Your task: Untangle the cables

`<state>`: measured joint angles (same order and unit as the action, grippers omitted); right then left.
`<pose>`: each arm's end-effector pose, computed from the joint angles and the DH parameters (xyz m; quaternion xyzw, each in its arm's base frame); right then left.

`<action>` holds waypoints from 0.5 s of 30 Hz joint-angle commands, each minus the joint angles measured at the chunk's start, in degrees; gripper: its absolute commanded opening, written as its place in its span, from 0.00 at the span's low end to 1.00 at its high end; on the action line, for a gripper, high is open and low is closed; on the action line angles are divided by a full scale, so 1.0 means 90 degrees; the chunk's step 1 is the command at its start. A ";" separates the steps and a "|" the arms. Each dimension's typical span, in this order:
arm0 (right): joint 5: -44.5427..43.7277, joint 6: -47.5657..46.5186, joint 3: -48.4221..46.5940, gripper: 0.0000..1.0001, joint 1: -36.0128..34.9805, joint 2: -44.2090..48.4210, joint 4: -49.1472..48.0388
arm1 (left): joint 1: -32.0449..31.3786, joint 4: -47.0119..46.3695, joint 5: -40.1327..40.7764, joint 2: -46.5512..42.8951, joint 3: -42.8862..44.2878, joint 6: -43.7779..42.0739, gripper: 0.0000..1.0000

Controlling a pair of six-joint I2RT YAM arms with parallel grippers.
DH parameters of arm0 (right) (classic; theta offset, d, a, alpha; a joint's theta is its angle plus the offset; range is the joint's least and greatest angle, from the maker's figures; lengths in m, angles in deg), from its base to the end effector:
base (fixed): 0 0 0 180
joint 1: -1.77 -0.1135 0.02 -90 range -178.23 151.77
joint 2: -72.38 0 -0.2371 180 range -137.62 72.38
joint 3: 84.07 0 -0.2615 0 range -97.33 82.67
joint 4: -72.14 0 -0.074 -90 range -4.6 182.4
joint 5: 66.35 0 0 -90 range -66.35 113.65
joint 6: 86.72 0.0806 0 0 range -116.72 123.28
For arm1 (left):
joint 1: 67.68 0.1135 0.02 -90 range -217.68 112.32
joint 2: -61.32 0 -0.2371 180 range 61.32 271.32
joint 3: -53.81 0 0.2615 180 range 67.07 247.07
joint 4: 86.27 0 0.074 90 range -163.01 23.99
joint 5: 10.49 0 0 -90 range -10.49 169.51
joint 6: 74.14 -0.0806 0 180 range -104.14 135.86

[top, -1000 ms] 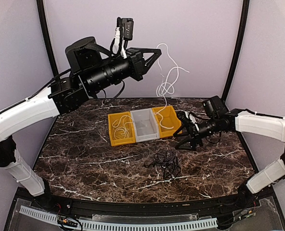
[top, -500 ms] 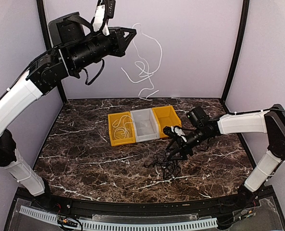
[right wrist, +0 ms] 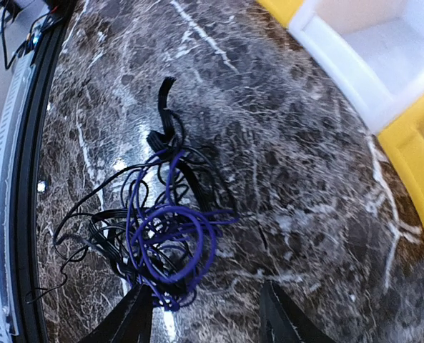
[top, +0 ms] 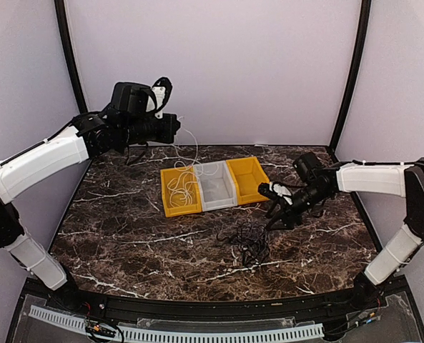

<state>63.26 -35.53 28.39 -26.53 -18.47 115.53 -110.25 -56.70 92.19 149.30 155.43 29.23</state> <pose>0.2552 0.1958 0.1221 -0.5663 0.7301 0.3130 0.2196 0.3158 -0.2661 0.3702 0.1356 0.7845 -0.2029 0.5700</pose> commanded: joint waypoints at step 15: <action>-0.0195 0.0078 0.0211 0.64 0.0541 0.0809 -0.0024 | 0.0911 -0.0520 -0.0716 -0.0400 -0.1033 0.0372 0.00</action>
<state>61.97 -35.20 29.54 -22.07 -10.23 115.86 -102.80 -59.97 87.58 147.42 148.65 31.61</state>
